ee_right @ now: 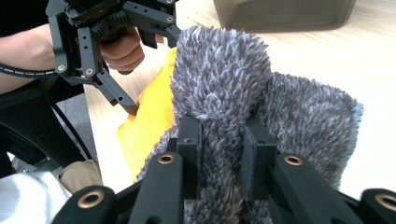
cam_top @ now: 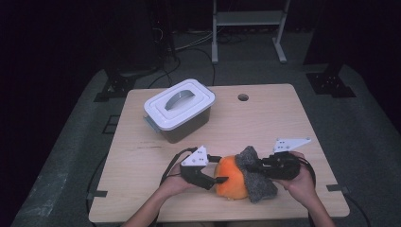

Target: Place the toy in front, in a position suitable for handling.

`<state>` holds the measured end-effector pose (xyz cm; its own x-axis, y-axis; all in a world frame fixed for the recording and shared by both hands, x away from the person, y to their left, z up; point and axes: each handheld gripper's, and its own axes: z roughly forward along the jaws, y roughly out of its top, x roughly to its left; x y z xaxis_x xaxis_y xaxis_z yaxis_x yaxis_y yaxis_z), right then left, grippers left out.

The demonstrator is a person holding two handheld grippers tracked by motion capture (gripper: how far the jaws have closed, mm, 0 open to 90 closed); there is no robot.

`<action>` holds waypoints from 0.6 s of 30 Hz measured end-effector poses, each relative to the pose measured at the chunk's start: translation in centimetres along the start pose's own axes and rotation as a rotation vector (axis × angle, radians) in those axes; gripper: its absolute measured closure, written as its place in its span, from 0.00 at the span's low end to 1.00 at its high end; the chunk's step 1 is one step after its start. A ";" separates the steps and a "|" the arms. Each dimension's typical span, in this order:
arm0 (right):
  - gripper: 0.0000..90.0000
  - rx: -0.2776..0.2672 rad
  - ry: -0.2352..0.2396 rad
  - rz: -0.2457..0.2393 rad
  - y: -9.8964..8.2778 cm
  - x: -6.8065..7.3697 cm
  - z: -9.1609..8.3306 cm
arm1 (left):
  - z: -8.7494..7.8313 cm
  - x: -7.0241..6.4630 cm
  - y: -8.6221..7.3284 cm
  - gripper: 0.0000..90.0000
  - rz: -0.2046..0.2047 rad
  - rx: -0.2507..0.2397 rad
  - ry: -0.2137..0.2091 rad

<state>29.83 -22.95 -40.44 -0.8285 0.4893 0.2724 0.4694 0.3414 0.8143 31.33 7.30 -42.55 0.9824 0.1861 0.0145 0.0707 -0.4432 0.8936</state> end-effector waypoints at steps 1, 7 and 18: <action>0.80 0.000 -0.006 -0.008 0.1 0.2 0.1 | -0.1 0.0 0.1 0.33 -0.011 -0.001 -0.002; 0.79 0.002 0.047 -0.068 0.9 2.4 1.5 | -0.3 0.0 0.6 0.35 -0.019 -0.011 -0.013; 0.79 0.011 -0.004 -0.026 0.0 0.4 0.1 | -0.4 0.4 0.0 0.35 -0.033 -0.001 -0.018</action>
<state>29.58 -22.66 -40.42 -0.8395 0.4831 0.2488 0.4506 0.3630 0.8156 31.60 7.77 -42.37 0.9825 0.1846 -0.0235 0.1032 -0.4357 0.8942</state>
